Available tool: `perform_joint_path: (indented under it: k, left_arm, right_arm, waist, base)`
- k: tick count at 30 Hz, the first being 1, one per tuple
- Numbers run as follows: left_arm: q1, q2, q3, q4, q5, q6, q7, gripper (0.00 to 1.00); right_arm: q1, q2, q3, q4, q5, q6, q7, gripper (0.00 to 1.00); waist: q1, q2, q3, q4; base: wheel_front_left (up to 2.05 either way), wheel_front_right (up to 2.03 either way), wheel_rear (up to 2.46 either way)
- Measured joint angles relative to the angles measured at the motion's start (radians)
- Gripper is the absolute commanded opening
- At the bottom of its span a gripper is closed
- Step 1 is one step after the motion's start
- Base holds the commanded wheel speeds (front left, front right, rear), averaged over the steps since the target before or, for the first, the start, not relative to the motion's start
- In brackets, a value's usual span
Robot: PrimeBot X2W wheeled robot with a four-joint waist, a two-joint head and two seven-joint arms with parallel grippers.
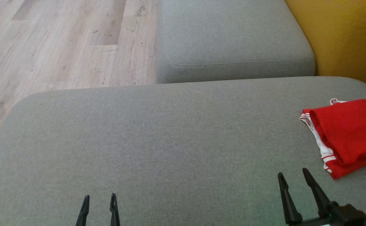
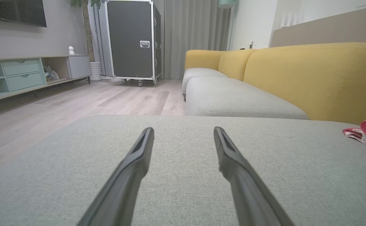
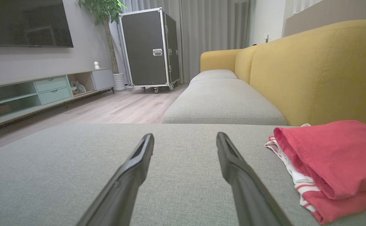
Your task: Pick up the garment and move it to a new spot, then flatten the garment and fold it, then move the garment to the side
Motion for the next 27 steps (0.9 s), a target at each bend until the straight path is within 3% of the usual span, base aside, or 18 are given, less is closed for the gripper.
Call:
perform_joint_path:
  k: [2, 3, 10, 27]
  left_arm:
    - [0.0, 0.0, 0.002, 0.0, 0.004, -0.005, 0.0, 1.0]
    - [0.0, 0.0, 0.002, 0.0, 0.009, -0.009, 0.0, 0.0]
    - [0.021, 0.0, 0.001, 0.108, 0.002, -0.008, 0.007, 0.0]
    - [-0.014, 0.004, 0.009, 0.129, -0.212, -0.035, 0.043, 0.0]
  right_arm:
    - [0.006, 0.002, -0.003, -0.004, 0.0, 0.0, 0.0, 1.0]
    - [0.011, 0.004, -0.008, -0.005, 0.001, 0.0, 0.0, 0.0]
    - [0.04, 0.004, -0.004, 0.109, 0.004, 0.0, 0.003, 0.0]
    - [0.014, 0.004, -0.014, 0.122, 0.221, 0.0, 0.039, 0.0]
  waist:
    - [0.0, 0.0, -0.003, 0.0]
    - [0.0, 0.0, -0.004, 0.0]
    - [0.0002, 0.0, -0.004, 0.0]
    - [0.0003, 0.0, 0.016, -0.005]
  base:
    - [0.0, 0.0, 0.0]
    - [0.0, 0.0, 0.0]
    - [0.0, 0.0, 0.0]
    - [0.0, 0.0, 0.0]
